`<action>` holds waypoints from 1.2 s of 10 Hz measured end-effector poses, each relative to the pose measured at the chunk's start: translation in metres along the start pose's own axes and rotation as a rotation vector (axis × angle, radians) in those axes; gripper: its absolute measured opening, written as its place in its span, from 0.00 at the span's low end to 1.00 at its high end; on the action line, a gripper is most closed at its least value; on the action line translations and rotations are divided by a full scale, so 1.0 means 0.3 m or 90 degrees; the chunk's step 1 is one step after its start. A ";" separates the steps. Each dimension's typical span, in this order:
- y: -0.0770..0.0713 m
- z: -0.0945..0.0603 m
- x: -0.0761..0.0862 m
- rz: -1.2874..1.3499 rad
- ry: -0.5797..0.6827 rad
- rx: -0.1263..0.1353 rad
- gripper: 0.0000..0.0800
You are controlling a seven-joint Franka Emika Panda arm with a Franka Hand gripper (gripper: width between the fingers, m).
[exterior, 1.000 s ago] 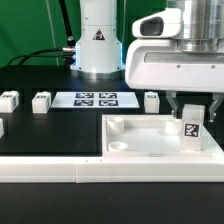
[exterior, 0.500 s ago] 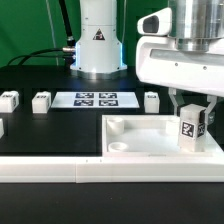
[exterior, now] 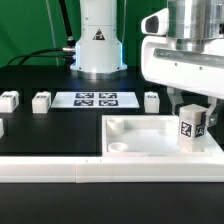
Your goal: Assemble square table
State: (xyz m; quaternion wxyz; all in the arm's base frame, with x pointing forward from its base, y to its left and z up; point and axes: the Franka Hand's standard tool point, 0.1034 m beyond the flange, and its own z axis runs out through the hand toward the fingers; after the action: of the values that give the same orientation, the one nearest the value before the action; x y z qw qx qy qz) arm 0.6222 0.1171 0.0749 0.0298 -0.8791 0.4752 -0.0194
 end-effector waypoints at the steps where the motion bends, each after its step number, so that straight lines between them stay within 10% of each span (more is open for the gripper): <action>1: 0.000 0.001 -0.004 -0.017 -0.001 -0.002 0.73; 12: -0.002 -0.004 -0.018 -0.665 -0.015 -0.018 0.81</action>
Offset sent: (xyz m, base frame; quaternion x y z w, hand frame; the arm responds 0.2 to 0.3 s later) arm 0.0039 0.0093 0.0051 -0.0095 -0.0169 -0.2891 0.9571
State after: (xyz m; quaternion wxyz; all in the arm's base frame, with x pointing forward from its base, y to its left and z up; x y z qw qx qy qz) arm 0.6195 0.1219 0.0761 0.0094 -0.9995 -0.0266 -0.0157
